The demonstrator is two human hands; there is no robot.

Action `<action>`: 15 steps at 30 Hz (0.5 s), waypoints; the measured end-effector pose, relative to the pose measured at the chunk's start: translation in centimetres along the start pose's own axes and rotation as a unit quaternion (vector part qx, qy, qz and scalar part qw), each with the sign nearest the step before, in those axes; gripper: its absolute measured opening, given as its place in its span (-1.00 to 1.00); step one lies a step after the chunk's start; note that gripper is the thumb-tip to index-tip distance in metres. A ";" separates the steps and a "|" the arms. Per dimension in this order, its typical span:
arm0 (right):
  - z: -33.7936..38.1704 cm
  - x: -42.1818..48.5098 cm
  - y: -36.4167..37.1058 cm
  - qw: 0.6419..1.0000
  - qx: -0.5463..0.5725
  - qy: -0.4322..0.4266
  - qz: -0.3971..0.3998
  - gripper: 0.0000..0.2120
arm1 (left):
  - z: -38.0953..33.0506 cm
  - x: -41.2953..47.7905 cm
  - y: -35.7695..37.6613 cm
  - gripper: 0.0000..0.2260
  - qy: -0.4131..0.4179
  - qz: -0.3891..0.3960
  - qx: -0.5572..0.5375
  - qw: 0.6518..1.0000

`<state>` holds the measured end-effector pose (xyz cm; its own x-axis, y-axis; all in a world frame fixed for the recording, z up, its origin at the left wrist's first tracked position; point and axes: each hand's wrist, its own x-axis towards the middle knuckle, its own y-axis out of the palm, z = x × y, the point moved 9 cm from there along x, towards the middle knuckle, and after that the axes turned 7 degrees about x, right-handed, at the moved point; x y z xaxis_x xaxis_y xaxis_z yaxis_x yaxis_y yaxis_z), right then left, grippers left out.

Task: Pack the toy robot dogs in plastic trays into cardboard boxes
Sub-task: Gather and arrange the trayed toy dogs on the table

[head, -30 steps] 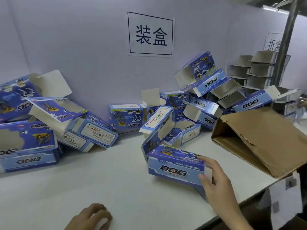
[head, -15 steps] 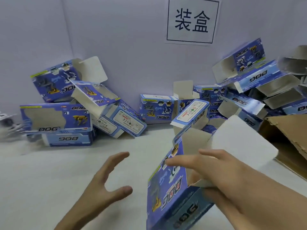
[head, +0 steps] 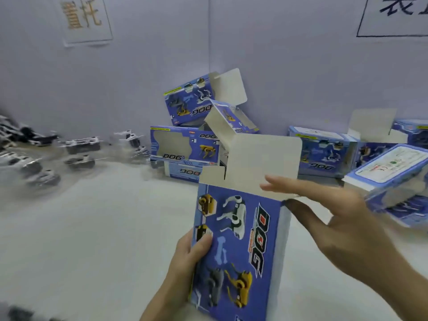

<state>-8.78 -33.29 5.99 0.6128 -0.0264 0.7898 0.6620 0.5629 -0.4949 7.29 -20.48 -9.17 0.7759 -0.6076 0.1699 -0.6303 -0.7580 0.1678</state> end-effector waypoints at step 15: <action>-1.2 -0.4 5.1 0.965 0.147 0.145 -0.162 -0.45 | -3.6 -3.3 -4.0 -0.22 0.241 -0.333 0.270 0.871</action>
<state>-5.14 -31.44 2.67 0.5171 -0.4465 0.7302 0.7144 0.6950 -0.0809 7.18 -14.60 -6.92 0.7814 0.0799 0.6189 0.1599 -0.9843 -0.0749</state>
